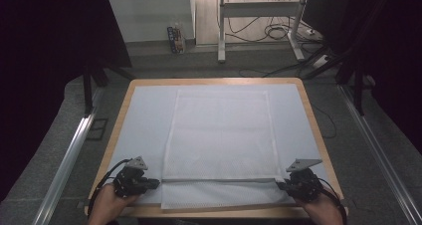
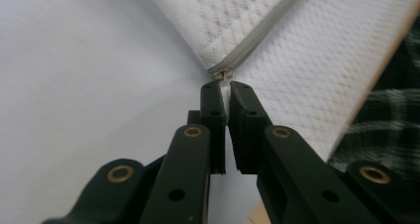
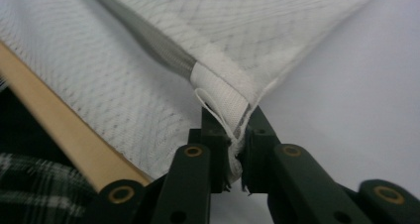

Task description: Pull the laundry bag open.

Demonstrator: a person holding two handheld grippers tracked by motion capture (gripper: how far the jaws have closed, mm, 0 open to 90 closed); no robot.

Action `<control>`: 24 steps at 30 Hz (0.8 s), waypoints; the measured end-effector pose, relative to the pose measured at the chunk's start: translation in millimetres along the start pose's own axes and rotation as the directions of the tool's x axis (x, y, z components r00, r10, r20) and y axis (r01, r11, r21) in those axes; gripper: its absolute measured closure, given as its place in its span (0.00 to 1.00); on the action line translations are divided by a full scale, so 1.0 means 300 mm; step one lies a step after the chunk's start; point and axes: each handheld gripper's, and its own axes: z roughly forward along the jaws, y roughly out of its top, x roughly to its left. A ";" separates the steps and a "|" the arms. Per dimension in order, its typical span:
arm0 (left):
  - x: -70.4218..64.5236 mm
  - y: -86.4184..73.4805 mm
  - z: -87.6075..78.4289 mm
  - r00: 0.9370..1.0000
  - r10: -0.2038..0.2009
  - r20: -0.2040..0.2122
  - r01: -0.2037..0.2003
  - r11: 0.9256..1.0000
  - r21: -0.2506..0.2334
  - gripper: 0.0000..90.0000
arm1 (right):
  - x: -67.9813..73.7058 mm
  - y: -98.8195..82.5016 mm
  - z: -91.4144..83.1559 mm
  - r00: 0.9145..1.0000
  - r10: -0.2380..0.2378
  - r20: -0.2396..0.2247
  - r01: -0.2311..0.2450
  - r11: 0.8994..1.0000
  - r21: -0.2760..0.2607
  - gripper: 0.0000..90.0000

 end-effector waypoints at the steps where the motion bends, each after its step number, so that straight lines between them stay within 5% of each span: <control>1: 0.000 -0.008 -0.006 1.000 0.000 -0.008 0.000 1.000 -0.012 0.87 | 0.000 0.002 -0.005 1.000 -0.005 -0.006 0.005 1.000 -0.012 0.69; 3: 0.002 -0.018 -0.021 1.000 -0.015 -0.010 0.015 0.997 -0.069 0.63 | -0.005 0.007 -0.021 1.000 -0.024 -0.006 0.024 0.997 -0.068 0.42; 8: 0.004 -0.023 -0.041 0.997 -0.036 -0.069 0.021 0.980 -0.198 0.26 | -0.026 0.011 -0.053 1.000 -0.014 0.003 0.015 0.984 -0.177 0.21; 11: -0.005 -0.022 -0.037 0.987 -0.025 -0.157 -0.008 0.980 -0.200 0.12 | -0.032 0.000 -0.053 1.000 -0.003 0.029 0.009 0.979 -0.203 0.13; 14: -0.029 -0.033 -0.038 0.978 0.004 -0.211 -0.044 0.982 -0.184 0.05 | -0.023 -0.019 -0.056 0.999 -0.001 0.044 0.011 0.975 -0.221 0.08; 17: -0.060 -0.054 -0.048 0.948 0.014 -0.317 -0.073 0.982 -0.176 0.02 | -0.017 -0.046 -0.066 0.999 0.013 0.051 0.000 0.966 -0.257 0.05; 19: -0.077 -0.080 -0.056 0.935 0.000 -0.354 -0.080 0.975 -0.209 0.01 | -0.017 -0.069 -0.070 0.998 0.031 0.051 -0.016 0.961 -0.277 0.03; 21: -0.085 -0.111 -0.058 0.929 -0.043 -0.367 -0.054 0.967 -0.250 0.00 | -0.016 -0.094 -0.069 0.997 0.054 0.049 -0.037 0.956 -0.289 0.03; 24: -0.082 -0.141 -0.057 0.931 -0.082 -0.356 -0.011 0.968 -0.251 0.00 | -0.010 -0.121 -0.058 0.997 0.072 0.015 -0.065 0.961 -0.270 0.02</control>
